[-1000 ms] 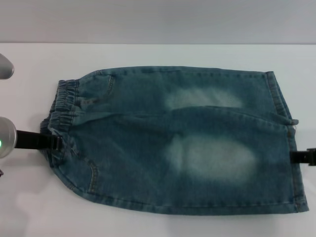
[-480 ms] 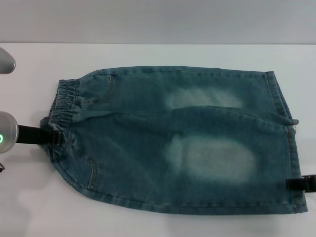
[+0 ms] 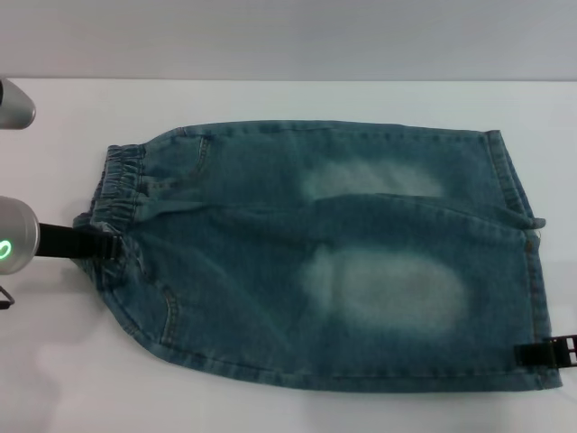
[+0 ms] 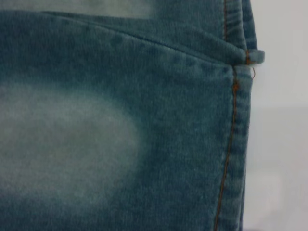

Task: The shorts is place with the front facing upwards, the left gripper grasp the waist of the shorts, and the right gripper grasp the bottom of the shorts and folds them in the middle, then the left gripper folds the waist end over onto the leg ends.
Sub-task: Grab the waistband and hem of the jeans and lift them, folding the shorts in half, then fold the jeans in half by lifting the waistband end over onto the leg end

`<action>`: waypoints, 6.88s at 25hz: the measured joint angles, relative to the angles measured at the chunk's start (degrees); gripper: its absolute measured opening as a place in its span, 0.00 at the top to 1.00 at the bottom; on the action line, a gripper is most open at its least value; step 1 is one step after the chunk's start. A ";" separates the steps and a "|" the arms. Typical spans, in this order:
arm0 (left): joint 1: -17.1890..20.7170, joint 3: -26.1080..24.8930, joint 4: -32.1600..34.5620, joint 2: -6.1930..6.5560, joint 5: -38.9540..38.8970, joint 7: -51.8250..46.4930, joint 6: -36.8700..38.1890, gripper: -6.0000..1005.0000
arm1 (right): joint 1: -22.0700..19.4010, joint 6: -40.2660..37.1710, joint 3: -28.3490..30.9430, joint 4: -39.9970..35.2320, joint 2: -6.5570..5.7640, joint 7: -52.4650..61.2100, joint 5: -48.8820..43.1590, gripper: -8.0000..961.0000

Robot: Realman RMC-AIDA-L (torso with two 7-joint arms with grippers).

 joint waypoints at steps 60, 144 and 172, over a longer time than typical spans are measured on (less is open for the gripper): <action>-1.18 1.04 0.79 -0.17 -0.52 -0.14 1.29 0.90 | 4.59 0.72 -2.19 -5.85 -0.34 -1.59 2.46 0.42; -2.26 4.82 9.63 -0.08 -5.61 0.02 37.99 0.90 | -2.52 -52.81 11.99 -7.00 -0.11 -10.46 -0.06 0.98; -13.09 6.34 28.99 0.23 -5.36 4.99 57.25 0.45 | 4.84 -75.20 11.13 -28.21 -0.17 -10.48 -0.04 0.44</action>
